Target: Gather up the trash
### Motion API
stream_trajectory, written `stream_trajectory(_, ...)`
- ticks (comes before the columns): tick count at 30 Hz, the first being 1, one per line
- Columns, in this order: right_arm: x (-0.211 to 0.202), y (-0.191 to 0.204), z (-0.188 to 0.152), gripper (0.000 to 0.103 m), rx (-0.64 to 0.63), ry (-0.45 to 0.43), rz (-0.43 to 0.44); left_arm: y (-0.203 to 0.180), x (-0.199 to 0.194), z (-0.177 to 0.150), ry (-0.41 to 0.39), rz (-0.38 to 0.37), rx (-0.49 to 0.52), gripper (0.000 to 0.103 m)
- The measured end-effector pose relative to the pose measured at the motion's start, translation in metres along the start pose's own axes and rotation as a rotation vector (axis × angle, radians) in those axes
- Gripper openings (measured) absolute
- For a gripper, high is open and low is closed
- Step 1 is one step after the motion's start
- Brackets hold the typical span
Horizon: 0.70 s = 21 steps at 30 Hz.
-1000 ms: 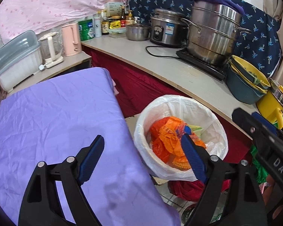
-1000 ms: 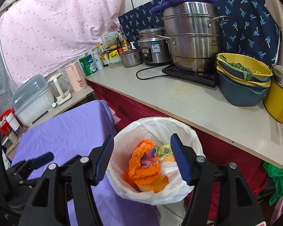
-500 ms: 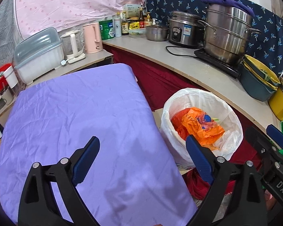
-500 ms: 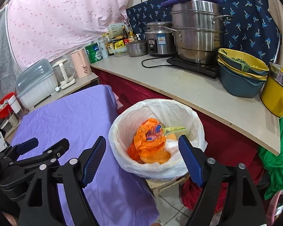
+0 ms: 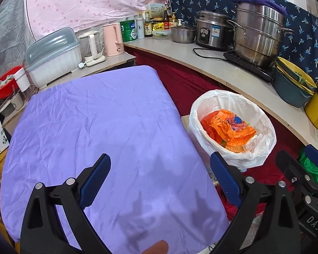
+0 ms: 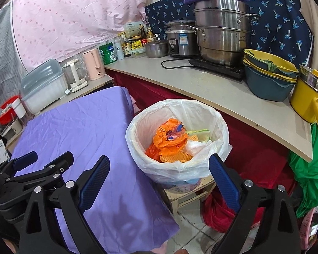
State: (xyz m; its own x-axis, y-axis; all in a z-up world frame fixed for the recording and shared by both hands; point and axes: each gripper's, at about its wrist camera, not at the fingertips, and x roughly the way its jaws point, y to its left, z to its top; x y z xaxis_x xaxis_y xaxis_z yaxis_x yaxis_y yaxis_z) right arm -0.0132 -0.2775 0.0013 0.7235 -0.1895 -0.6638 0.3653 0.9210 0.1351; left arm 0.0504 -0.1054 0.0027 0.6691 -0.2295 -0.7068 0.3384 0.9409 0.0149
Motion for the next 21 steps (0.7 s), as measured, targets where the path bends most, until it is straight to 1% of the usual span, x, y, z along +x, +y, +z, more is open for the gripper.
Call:
stream_trajectory(8, -0.002, -0.003, -0.008, 0.091, 0.004, 0.017, 0.01, -0.004, -0.003, -0.009, 0.003, 0.009, 0.008, 0.091)
stream_trajectory(9, -0.002, -0.004, -0.009, 0.097, 0.006, 0.018, 0.012, -0.005, -0.003, -0.009, 0.003, 0.01, 0.009, 0.091)
stream_trajectory(21, -0.001, -0.007, -0.019, 0.096, 0.005, 0.032, 0.007, -0.01, -0.003, -0.018, 0.007, 0.015, 0.027, 0.091)
